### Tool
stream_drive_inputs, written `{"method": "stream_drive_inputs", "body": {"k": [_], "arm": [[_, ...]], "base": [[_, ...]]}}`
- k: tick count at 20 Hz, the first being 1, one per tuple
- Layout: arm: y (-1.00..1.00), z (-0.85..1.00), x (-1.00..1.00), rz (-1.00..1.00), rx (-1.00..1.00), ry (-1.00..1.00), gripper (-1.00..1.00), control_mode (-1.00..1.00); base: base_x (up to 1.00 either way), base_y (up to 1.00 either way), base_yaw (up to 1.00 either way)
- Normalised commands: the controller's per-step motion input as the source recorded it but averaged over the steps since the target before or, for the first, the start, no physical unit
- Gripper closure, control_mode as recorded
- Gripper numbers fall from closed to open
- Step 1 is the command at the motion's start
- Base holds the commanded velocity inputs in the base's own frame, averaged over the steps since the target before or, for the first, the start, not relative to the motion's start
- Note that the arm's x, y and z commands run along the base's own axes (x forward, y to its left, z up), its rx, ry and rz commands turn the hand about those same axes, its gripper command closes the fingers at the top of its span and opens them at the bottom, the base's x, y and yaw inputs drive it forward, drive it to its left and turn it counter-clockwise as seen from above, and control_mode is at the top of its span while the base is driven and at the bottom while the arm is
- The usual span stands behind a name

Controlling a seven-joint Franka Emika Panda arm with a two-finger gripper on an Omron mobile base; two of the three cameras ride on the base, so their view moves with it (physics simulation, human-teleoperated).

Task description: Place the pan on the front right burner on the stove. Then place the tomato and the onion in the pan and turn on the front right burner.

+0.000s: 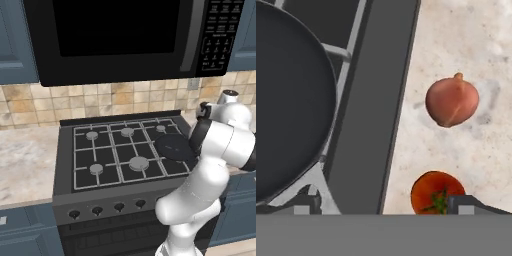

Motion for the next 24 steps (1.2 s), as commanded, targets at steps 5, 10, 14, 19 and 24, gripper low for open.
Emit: {"method": "stream_drive_inputs", "body": {"k": [5, 10, 14, 19, 24], "arm": [[-0.46, 0.0, 0.26, -0.21, 0.0, 0.0, -1.0, -1.0], [-0.32, -0.11, 0.19, -0.13, 0.04, 0.0, -1.0, -1.0], [-0.15, -0.28, 0.28, -0.06, 0.12, 0.0, -1.0, -1.0], [-0.16, -0.33, 0.34, -0.06, 0.09, 0.0, -1.0, -1.0], [-0.13, -0.23, 0.33, -0.07, 0.0, 0.0, -1.0, -1.0]], "base": [[0.0, 0.0, 0.0], [0.0, 0.0, 0.0], [0.0, 0.0, 0.0], [0.0, 0.0, 0.0], [0.0, 0.0, 0.0]]}}
